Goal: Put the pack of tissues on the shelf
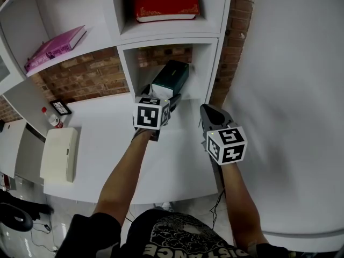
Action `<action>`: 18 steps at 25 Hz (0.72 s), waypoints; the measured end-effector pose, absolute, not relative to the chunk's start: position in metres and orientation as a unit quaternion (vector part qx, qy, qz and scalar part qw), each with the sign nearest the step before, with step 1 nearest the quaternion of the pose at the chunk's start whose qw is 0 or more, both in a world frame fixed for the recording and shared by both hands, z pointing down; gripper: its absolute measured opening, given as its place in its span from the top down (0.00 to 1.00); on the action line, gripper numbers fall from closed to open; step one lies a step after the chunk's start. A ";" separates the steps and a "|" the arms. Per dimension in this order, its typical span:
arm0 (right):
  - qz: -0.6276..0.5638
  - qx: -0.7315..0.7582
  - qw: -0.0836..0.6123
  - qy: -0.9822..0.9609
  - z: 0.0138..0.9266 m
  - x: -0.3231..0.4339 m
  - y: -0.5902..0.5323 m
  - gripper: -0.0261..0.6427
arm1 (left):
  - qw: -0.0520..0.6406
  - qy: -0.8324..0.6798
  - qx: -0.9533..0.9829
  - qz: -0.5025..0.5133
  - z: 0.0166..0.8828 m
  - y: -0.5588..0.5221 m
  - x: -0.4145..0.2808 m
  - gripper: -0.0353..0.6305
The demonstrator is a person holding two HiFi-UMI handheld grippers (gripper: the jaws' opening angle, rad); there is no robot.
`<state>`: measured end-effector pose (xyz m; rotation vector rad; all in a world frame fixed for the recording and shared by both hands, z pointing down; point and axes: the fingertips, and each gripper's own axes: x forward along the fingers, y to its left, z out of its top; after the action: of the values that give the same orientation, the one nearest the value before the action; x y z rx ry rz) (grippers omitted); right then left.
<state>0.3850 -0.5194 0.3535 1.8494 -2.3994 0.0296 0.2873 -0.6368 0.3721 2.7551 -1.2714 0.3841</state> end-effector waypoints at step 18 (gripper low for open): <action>-0.008 0.571 0.048 -0.820 0.334 0.339 -0.471 0.95 | 0.037 -0.429 0.899 0.082 0.350 -0.549 0.215 0.47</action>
<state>0.3392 -0.4711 0.3338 1.7408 -2.4993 -0.0255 0.2146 -0.5490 0.3496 2.7601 -1.3157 0.2524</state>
